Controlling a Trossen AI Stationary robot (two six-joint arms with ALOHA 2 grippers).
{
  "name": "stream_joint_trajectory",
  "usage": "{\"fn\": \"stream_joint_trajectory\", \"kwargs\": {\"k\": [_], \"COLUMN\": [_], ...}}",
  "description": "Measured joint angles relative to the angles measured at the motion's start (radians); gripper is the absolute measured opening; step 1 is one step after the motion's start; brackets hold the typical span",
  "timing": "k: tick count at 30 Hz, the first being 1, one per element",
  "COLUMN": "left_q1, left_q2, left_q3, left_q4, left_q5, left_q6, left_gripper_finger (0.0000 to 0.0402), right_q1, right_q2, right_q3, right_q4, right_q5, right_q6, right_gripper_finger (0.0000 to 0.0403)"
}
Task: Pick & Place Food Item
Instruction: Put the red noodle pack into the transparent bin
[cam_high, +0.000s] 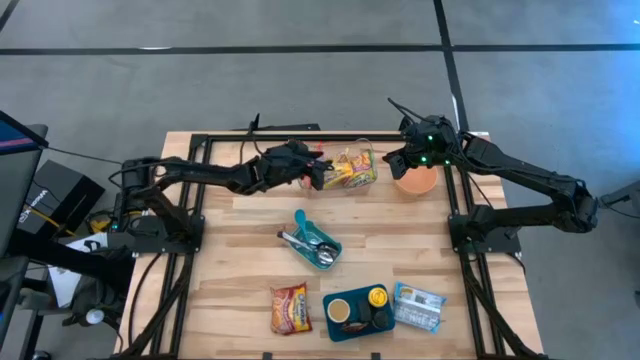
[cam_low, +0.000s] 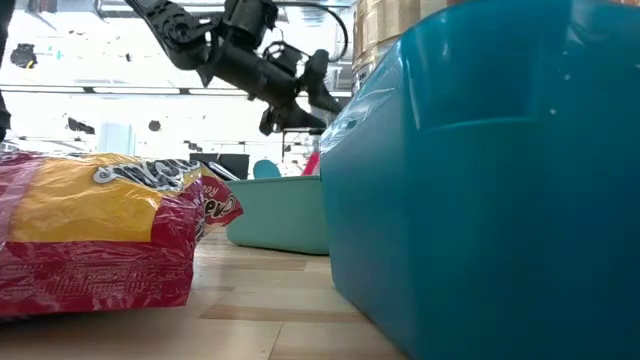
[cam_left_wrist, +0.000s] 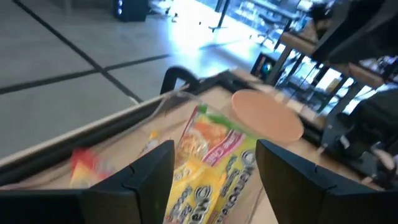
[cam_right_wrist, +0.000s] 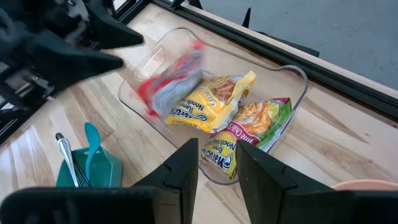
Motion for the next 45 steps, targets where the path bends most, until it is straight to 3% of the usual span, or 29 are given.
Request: {"fn": "stream_joint_trajectory", "kwargs": {"k": [3, 11, 18, 23, 35, 45], "left_q1": [-0.006, -0.068, -0.198, -0.327, -0.573, -0.698], "left_q2": [-0.05, -0.284, -0.506, -0.598, -0.616, -0.616], "left_q3": [0.0, 0.0, 0.0, 0.0, -0.04, -0.072], "left_q4": [0.0, -0.082, -0.26, -0.277, -0.342, -0.668], "left_q5": [0.013, 0.18, 0.189, 0.19, 0.316, 0.314], "left_q6": [-0.005, -0.068, -0.204, -0.21, -0.004, -0.368], "left_gripper_finger": [0.0216, 0.0194, 0.0167, 0.015, 0.0114, 0.0064], "right_q1": [0.0, 0.0, 0.001, 0.001, 0.001, 0.001], "right_q2": [0.0, 0.0, 0.0, 0.0, 0.0, 0.0], "right_q3": [0.0, 0.0, 0.0, 0.0, 0.0, 0.0], "right_q4": [0.0, 0.0, -0.003, -0.003, -0.003, -0.007], "right_q5": [0.0, 0.0, -0.002, -0.003, -0.003, -0.003], "right_q6": [-0.008, -0.008, -0.008, -0.008, -0.005, 0.055], "right_gripper_finger": [0.0102, 0.0102, 0.0102, 0.0102, 0.0102, 0.0102]}}
